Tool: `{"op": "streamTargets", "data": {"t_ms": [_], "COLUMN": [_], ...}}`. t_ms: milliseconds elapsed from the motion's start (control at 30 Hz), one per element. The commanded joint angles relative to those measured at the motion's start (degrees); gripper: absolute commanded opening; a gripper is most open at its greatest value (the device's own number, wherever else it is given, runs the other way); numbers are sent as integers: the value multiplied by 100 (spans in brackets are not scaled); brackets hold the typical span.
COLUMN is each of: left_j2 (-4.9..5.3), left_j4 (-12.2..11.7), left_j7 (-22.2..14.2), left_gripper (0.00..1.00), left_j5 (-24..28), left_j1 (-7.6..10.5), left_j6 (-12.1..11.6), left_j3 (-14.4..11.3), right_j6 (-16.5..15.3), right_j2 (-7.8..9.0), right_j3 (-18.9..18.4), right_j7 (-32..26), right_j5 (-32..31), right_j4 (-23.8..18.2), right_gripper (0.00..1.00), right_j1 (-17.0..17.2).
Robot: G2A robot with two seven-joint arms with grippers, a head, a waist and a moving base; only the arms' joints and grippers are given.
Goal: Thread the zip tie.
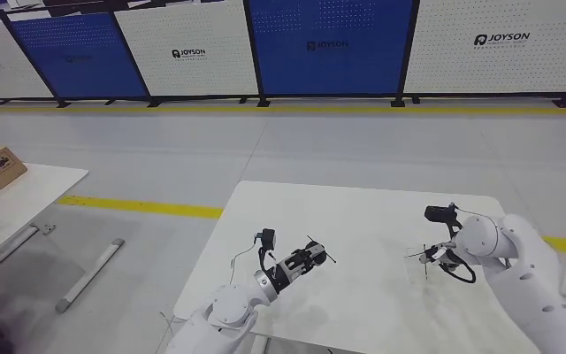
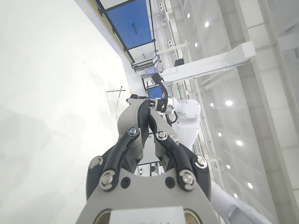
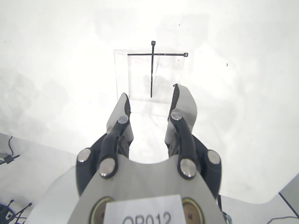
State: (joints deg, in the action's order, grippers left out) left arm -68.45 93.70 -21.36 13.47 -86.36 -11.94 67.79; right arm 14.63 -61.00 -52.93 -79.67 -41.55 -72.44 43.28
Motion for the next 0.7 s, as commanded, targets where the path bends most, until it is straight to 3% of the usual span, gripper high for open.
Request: {"op": "streamTargets", "data": {"t_ms": [0,267,333,667], "left_j2": [0,0,0,0], "left_j4": [0,0,0,0], "left_j7": [0,0,0,0], "left_gripper": [0,0,0,0], "left_j5": [0,0,0,0], "left_j1": [0,0,0,0], "left_j6": [0,0,0,0], "left_j3": [0,0,0,0], "right_j6": [31,79,87,-64], "right_j2": [-12,-102,-130,-325], "right_j3": [63,476,592,1109], "right_j7": [2,2,2,2], "right_j5": [43,286,339,652], "right_j4": [89,616,750,1509], "right_gripper": [43,35,27,30], "right_j1": [-62,-455,-563,-1027]}}
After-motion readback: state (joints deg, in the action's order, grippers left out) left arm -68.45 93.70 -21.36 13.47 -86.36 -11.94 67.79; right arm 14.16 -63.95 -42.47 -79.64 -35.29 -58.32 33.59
